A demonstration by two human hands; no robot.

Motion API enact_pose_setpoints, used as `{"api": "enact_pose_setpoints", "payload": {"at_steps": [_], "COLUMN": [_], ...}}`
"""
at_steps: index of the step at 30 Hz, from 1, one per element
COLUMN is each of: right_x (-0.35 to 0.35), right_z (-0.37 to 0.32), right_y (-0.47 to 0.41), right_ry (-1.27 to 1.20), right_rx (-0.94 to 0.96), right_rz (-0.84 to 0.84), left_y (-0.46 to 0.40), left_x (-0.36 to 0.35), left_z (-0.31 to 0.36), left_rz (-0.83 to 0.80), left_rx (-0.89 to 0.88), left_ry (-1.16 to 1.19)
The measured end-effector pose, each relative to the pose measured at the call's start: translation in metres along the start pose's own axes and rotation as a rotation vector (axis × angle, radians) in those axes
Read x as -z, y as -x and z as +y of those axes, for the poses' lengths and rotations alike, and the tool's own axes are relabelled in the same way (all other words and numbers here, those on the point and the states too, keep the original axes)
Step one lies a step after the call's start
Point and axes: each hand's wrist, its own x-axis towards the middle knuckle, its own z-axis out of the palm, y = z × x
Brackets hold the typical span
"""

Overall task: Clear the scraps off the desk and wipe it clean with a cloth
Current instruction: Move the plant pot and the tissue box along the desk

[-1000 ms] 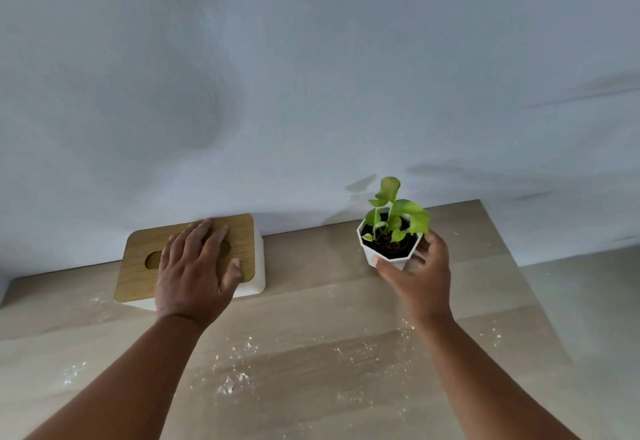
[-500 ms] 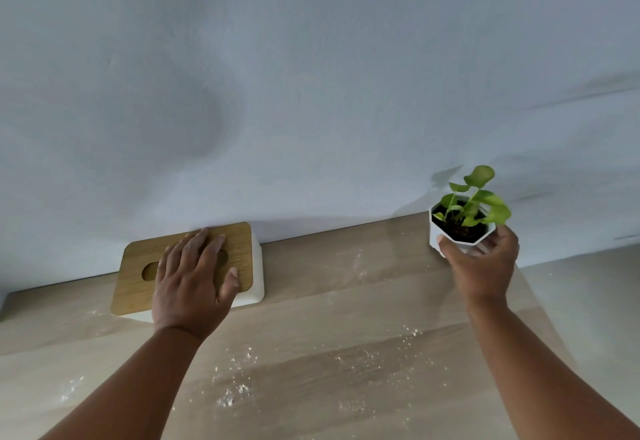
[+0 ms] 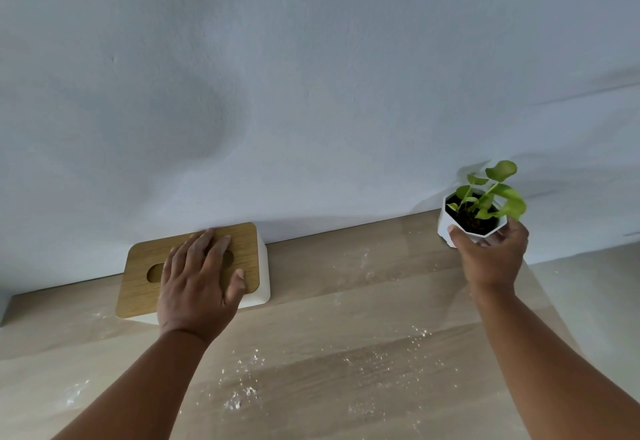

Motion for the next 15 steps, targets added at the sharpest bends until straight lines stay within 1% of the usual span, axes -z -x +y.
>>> {"api": "enact_pose_setpoints", "payload": {"at_steps": [11, 15], "right_x": [-0.003, -0.003], "right_z": [0.011, 0.013], "right_y": [-0.001, 0.014], "right_ry": [0.02, 0.077], "right_rx": [0.015, 0.028], "right_rz": [-0.011, 0.043], "left_y": [0.0, 0.0], "left_x": [0.0, -0.001], "left_z": [0.0, 0.0], "left_rz": [0.009, 0.011], "left_rx": [0.003, 0.006], "left_ry": [0.01, 0.026]}}
